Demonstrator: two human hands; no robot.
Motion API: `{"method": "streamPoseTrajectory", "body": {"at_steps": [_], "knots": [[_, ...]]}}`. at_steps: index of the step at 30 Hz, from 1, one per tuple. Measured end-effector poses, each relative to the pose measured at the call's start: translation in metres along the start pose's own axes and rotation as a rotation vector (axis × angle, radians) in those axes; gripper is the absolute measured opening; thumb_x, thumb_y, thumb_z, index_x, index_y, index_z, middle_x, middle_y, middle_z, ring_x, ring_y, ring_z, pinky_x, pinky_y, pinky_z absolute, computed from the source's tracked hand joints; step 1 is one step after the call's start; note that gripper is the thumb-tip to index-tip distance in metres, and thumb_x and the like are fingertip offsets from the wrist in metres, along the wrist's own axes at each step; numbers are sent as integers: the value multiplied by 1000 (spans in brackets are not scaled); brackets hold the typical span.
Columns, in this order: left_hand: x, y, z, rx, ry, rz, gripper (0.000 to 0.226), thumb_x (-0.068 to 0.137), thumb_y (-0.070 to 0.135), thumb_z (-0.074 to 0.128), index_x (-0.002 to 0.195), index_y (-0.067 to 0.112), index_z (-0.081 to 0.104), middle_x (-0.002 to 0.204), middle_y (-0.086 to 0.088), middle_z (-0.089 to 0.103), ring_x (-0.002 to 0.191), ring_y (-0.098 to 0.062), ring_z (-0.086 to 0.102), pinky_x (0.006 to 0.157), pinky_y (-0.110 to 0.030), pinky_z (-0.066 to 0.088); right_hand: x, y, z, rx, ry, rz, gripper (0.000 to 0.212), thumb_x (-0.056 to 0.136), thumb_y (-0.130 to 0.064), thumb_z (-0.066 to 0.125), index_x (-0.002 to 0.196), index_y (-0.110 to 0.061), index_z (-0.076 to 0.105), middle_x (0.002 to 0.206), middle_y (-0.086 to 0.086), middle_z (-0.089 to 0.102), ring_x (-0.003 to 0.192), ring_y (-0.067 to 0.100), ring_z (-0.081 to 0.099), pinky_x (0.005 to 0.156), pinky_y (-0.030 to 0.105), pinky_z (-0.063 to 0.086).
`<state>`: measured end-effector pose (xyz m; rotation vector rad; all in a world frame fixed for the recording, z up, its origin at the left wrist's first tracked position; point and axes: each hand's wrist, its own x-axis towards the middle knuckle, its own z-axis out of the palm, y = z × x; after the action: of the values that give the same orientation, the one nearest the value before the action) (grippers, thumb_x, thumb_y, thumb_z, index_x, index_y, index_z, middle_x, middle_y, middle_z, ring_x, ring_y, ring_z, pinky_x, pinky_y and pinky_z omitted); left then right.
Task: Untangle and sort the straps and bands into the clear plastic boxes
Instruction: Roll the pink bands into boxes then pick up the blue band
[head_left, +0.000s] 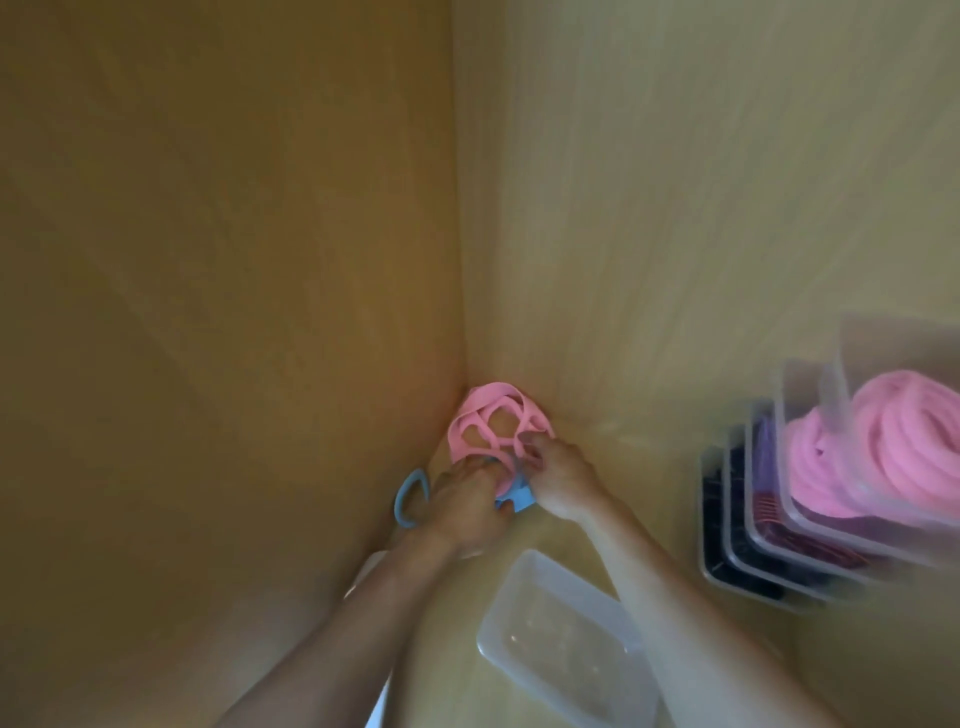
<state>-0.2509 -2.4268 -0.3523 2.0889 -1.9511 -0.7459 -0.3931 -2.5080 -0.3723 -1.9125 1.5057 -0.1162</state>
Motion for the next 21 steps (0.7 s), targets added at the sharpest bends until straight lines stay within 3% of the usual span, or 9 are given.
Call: {"method": "streamPoseTrajectory", "body": {"at_steps": [3,6,10,12,17,21], "knots": [[4,0,0,40,36,-16,32,93,29,58,124,22,62,132,-1,61,125,-25,52,101,-37,44,2,1,4,23,-4,-2,47,96,-48,48,142,-46,39,144,2,54,125,33,55,106,40,44],[5,-2,-2,67,71,-20,20,92,28,54,109,24,64,119,1,66,117,-25,57,97,-41,47,3,-11,5,-36,-15,-19,52,101,-50,42,149,-55,24,160,-3,34,138,35,41,115,44,32],[5,-9,-7,44,147,-17,27,92,27,57,118,20,58,119,-2,65,114,-27,57,92,-36,45,13,-29,6,-28,-36,38,50,86,-66,32,135,-56,33,155,1,37,135,40,38,111,52,30],[5,-12,-12,-12,205,-23,29,89,22,59,118,20,61,122,-3,64,115,-28,58,93,-34,43,24,-32,10,-5,-16,73,52,83,-63,29,133,-51,36,151,3,43,131,39,45,109,51,36],[-4,-16,-33,-166,320,-70,29,97,19,52,120,24,68,123,-8,64,119,-27,54,98,-31,40,39,-31,10,-43,115,96,40,90,-41,55,130,-44,52,128,3,65,118,32,60,100,41,48],[-5,-18,-33,-171,303,-141,32,105,25,38,123,17,63,130,-11,57,128,-27,49,102,-35,38,37,-20,5,-159,145,24,45,89,-38,61,134,-40,57,124,6,63,116,32,60,95,34,49]]}}
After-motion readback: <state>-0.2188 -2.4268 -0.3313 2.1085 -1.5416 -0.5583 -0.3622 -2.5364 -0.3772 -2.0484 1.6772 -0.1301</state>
